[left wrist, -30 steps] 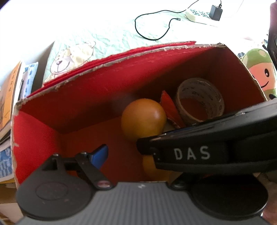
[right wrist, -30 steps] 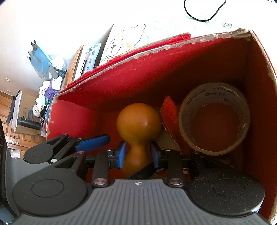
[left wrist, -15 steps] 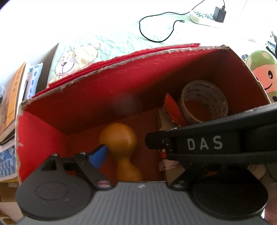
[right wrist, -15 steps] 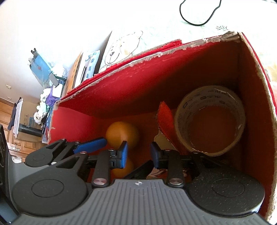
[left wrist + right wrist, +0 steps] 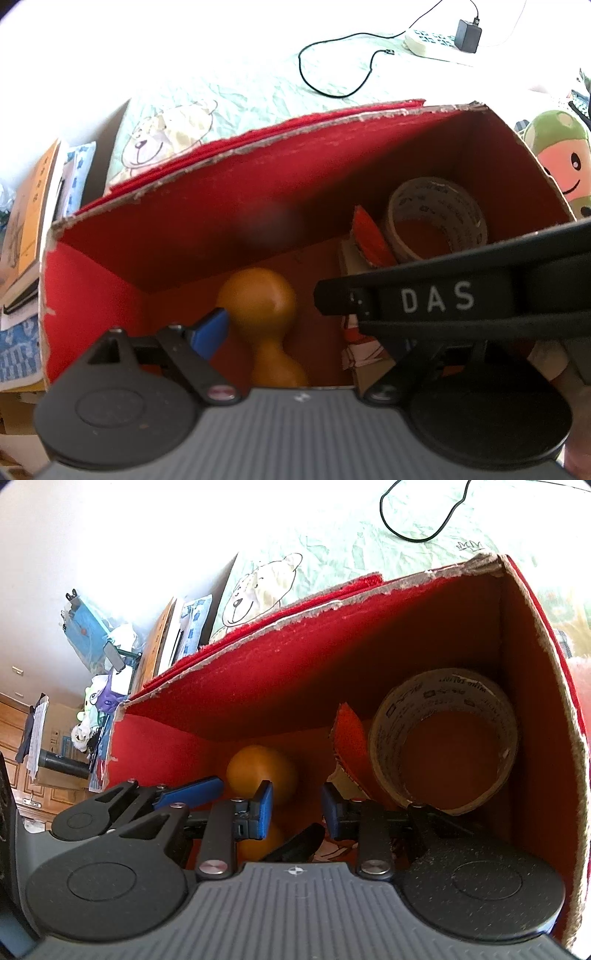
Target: Organize objects
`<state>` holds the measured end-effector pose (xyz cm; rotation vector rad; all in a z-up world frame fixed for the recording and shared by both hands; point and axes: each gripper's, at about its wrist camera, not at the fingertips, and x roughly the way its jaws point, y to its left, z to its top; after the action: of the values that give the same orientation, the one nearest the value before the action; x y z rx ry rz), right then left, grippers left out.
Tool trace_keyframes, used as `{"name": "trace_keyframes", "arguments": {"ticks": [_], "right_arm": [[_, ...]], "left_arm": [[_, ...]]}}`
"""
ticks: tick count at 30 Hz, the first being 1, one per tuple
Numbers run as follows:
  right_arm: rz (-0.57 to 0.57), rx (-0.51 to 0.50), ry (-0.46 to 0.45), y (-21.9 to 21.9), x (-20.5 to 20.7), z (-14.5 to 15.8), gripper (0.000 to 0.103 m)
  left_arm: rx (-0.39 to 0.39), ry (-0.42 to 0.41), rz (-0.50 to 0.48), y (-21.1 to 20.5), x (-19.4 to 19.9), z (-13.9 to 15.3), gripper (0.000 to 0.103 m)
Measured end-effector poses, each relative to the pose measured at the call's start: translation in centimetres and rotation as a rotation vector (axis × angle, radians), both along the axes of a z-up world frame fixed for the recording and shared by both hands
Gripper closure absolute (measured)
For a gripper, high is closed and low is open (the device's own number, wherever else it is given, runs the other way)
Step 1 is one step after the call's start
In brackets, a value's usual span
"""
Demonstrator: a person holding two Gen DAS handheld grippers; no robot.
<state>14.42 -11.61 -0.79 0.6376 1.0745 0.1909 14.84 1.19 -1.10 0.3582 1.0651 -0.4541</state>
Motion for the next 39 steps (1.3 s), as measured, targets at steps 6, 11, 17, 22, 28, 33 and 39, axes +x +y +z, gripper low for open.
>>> {"name": "trace_keyframes", "arguments": {"ticks": [6, 11, 17, 22, 28, 33, 39], "right_arm": [[0.004, -0.001, -0.013, -0.29, -0.22, 0.13, 0.070], [0.009, -0.005, -0.017, 0.01, -0.16, 0.17, 0.070], [0.007, -0.009, -0.023, 0.18, -0.16, 0.26, 0.070], [0.006, -0.011, -0.030, 0.10, -0.18, 0.31, 0.070], [0.008, -0.012, -0.038, 0.12, -0.17, 0.36, 0.070], [0.008, -0.014, -0.050, 0.18, -0.19, 0.61, 0.070], [-0.010, -0.017, -0.051, 0.06, -0.02, 0.63, 0.070]], "left_arm": [[0.009, -0.022, 0.010, -0.01, -0.18, 0.12, 0.018], [0.013, -0.027, 0.023, 0.15, -0.04, 0.10, 0.018], [0.029, -0.036, 0.038, 0.00, 0.07, 0.03, 0.018], [0.048, -0.037, 0.053, -0.16, 0.29, -0.13, 0.018], [0.060, -0.065, 0.059, -0.33, 0.15, -0.16, 0.019], [0.076, -0.094, 0.077, -0.27, -0.28, 0.03, 0.020], [0.091, -0.119, 0.098, -0.41, -0.21, -0.03, 0.020]]}}
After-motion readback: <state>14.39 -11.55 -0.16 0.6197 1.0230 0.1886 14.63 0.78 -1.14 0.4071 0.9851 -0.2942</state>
